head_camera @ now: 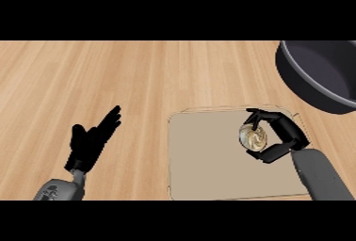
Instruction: Pick the cupcake from the tray and place it in the pot
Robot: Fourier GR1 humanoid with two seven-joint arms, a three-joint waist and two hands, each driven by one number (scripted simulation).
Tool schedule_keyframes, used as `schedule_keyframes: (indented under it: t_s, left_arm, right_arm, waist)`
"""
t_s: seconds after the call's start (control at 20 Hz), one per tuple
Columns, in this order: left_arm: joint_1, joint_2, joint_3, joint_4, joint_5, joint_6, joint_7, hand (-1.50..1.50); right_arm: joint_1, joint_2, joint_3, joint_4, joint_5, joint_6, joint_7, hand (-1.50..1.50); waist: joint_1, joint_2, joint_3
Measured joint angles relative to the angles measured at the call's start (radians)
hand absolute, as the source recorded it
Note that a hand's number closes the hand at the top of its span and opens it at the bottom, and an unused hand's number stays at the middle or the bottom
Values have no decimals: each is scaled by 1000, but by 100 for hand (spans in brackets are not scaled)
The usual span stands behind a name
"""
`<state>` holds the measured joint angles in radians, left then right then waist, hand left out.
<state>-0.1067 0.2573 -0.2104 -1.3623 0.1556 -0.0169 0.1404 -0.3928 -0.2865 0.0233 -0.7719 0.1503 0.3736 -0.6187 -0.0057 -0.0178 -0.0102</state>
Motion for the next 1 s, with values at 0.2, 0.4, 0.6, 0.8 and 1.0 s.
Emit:
schedule_keyframes:
  t_s: [0.2, 0.4, 0.6, 0.8, 1.0]
  left_arm:
    - [21, 4, 25, 1, 4, 22, -7, 0]
    - [43, 9, 29, -14, 8, 17, -23, 0]
    - [54, 11, 20, -26, 8, -10, -41, 0]
    - [9, 2, 25, 4, -2, -17, -20, 0]
    - [24, -7, 21, -5, -18, -22, -34, 0]
  right_arm:
    - [42, -67, -190, 8, -125, -115, -28, 150]
    - [130, -194, -381, 73, -206, -244, -12, 150]
    - [198, -284, -486, 116, -234, -342, -10, 150]
    - [255, -323, -505, 58, -216, -435, 23, 150]
    - [261, -368, -504, -34, -189, -514, 102, 150]
  waist:
    - [-55, -6, 1]
    - [-64, 6, 7]
    - [-32, 13, 10]
    - [-17, 15, 10]
    - [-5, 14, 10]
